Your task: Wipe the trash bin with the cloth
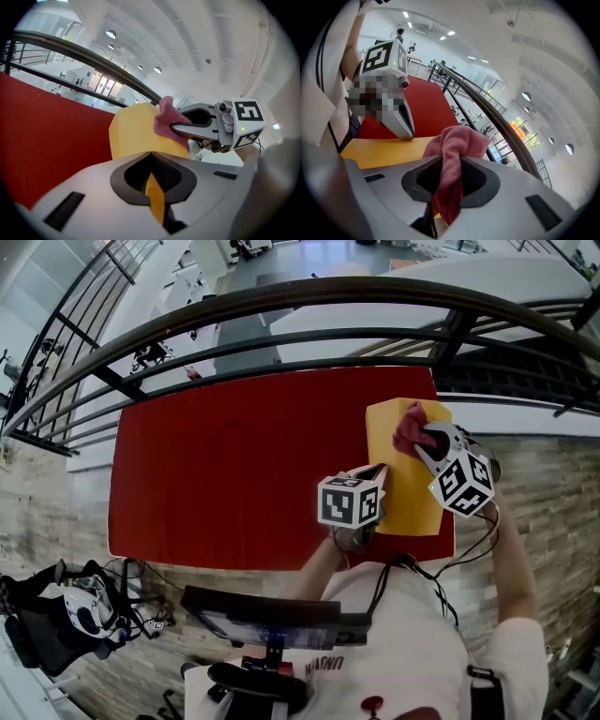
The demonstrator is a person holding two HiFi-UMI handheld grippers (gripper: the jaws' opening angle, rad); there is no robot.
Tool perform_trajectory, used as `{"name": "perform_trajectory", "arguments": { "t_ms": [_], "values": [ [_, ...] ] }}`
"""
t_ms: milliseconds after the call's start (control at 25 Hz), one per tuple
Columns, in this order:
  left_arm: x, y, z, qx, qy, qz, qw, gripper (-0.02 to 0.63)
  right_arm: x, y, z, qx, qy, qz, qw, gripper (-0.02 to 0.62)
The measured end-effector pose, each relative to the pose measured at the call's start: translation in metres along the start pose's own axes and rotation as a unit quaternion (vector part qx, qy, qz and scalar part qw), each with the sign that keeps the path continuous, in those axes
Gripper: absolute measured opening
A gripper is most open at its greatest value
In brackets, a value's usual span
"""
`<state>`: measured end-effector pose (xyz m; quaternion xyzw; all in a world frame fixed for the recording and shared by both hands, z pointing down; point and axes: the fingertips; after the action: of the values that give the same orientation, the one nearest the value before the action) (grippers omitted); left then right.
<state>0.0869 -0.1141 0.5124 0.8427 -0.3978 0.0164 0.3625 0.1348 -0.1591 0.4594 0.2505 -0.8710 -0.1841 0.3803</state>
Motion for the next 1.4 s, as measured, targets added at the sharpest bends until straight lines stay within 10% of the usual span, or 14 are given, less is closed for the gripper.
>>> {"name": "perform_trajectory", "arguments": {
  "t_ms": [1400],
  "values": [
    [0.005,-0.009,-0.001,-0.003,0.002,-0.009,1.0,0.003,-0.088,0.135,-0.002,0.072,0.032,0.12,0.99,0.097]
  ]
}}
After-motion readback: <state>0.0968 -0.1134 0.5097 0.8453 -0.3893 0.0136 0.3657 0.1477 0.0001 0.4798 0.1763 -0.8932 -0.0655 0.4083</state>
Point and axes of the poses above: the fingertips, and each gripper's own axes: x forward along the fingers, y to its left, z out of its top, and after that the axes turned 13 degrees about -y, right-handed
